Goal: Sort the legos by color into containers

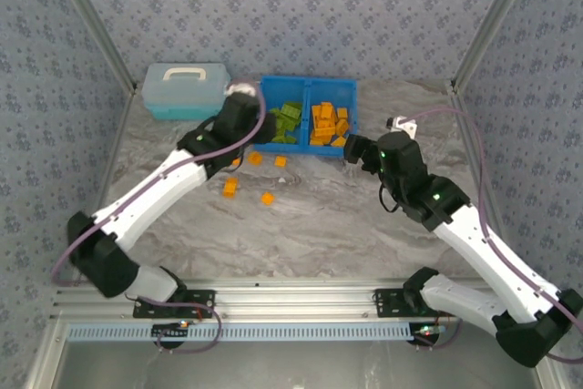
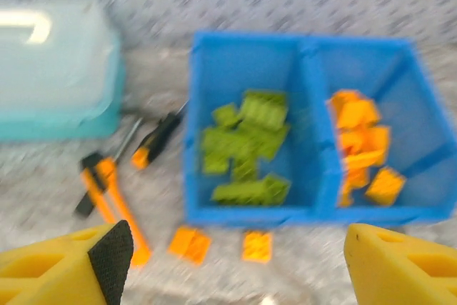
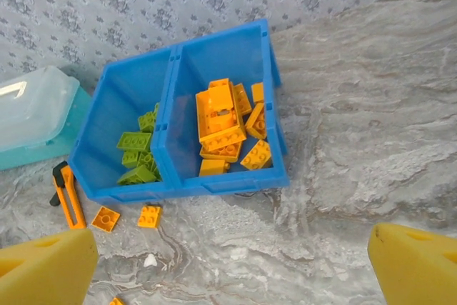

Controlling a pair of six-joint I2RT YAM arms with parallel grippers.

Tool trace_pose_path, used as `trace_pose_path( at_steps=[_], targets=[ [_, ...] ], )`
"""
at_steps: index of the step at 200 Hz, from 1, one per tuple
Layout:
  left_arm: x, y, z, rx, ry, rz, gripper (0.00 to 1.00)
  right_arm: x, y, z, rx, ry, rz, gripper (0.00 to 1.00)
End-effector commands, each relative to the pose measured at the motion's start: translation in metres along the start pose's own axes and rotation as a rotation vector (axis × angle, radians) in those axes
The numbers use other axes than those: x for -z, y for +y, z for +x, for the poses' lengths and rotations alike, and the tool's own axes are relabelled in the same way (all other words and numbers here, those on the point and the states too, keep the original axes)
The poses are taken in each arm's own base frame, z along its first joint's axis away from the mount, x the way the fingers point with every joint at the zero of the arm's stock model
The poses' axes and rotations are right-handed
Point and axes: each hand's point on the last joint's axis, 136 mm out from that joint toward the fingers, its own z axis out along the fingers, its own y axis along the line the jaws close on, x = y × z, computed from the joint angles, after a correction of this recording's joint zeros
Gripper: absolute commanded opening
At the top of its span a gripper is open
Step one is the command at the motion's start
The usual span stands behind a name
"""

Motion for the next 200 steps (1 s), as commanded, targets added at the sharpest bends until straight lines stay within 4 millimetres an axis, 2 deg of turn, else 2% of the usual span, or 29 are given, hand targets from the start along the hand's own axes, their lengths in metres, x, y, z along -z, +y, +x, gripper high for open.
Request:
trace_pose_path(
  at_steps=[1, 14, 33, 68, 99, 122, 164, 183, 200],
  targets=[
    [-0.018, 0.042, 0.087, 0.033, 0.248, -0.065, 0.82, -0.013, 0.016, -0.001, -0.003, 0.012, -0.066, 1.0],
    [-0.022, 0.06, 0.113, 0.053, 0.317, -0.093, 0.84, -0.02, 0.021, 0.002, -0.004, 0.034, -0.075, 1.0],
    [-0.032, 0.072, 0.142, 0.027, 0.386, -0.13, 0.89, -0.028, 0.025, 0.005, -0.003, 0.062, -0.077, 1.0],
    [-0.06, 0.084, 0.175, -0.002, 0.488, -0.196, 0.98, -0.03, 0.023, 0.015, -0.009, 0.098, -0.067, 1.0],
    [-0.085, 0.088, 0.201, 0.004, 0.551, -0.21, 0.97, -0.029, 0.019, 0.019, -0.031, 0.105, -0.061, 1.0],
    [-0.096, 0.093, 0.214, 0.025, 0.578, -0.236, 0.84, -0.026, 0.016, 0.02, -0.029, 0.108, -0.052, 1.0],
    [-0.103, 0.095, 0.229, 0.069, 0.604, -0.246, 0.46, -0.026, 0.015, 0.019, -0.029, 0.103, -0.048, 1.0],
    [-0.098, 0.092, 0.221, 0.083, 0.587, -0.229, 0.36, -0.027, 0.016, 0.018, -0.03, 0.101, -0.05, 1.0],
    [-0.09, 0.075, 0.198, 0.123, 0.547, -0.14, 0.31, -0.028, 0.019, 0.018, -0.032, 0.105, -0.055, 1.0]
  ],
)
